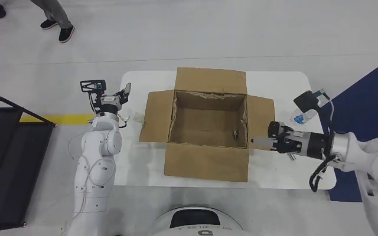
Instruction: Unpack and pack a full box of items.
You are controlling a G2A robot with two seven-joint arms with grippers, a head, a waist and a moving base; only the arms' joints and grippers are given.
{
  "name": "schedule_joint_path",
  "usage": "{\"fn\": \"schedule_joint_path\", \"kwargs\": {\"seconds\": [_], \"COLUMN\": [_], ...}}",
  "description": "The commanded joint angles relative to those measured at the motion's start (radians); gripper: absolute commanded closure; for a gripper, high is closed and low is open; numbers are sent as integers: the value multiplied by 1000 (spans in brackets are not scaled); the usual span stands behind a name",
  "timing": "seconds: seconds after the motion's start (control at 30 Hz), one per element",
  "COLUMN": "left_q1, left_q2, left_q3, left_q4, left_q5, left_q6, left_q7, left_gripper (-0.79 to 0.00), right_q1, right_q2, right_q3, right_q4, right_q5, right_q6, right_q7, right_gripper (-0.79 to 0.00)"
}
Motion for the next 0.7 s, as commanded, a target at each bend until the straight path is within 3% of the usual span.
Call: {"fn": "schedule_joint_path", "kwargs": {"seconds": [0.0, 0.17, 0.23, 0.3, 0.47, 0.67], "left_q1": [0, 0, 0, 0, 0, 0], "left_q2": [0, 0, 0, 0, 0, 0], "left_q3": [0, 0, 0, 0, 0, 0], "left_q4": [0, 0, 0, 0, 0, 0], "left_q5": [0, 0, 0, 0, 0, 0], "left_q6": [0, 0, 0, 0, 0, 0], "left_q7": [0, 0, 0, 0, 0, 0], "left_gripper": [-785, -785, -785, -785, -785, -785], "right_q1": [168, 547, 655, 736, 857, 900], "right_q2": [10, -20, -42, -67, -128, -179], "right_q3": [-174, -594, -734, -860, -1072, -1205], "right_q4": [61, 287, 360, 417, 558, 687], "right_q5": [-102, -236, -312, -372, -459, -528], "right_q6": [95, 226, 256, 275, 323, 365], "right_q7": [48, 76, 66, 61, 24, -31], "right_gripper": [-785, -767, -748, -782, -785, -785]}}
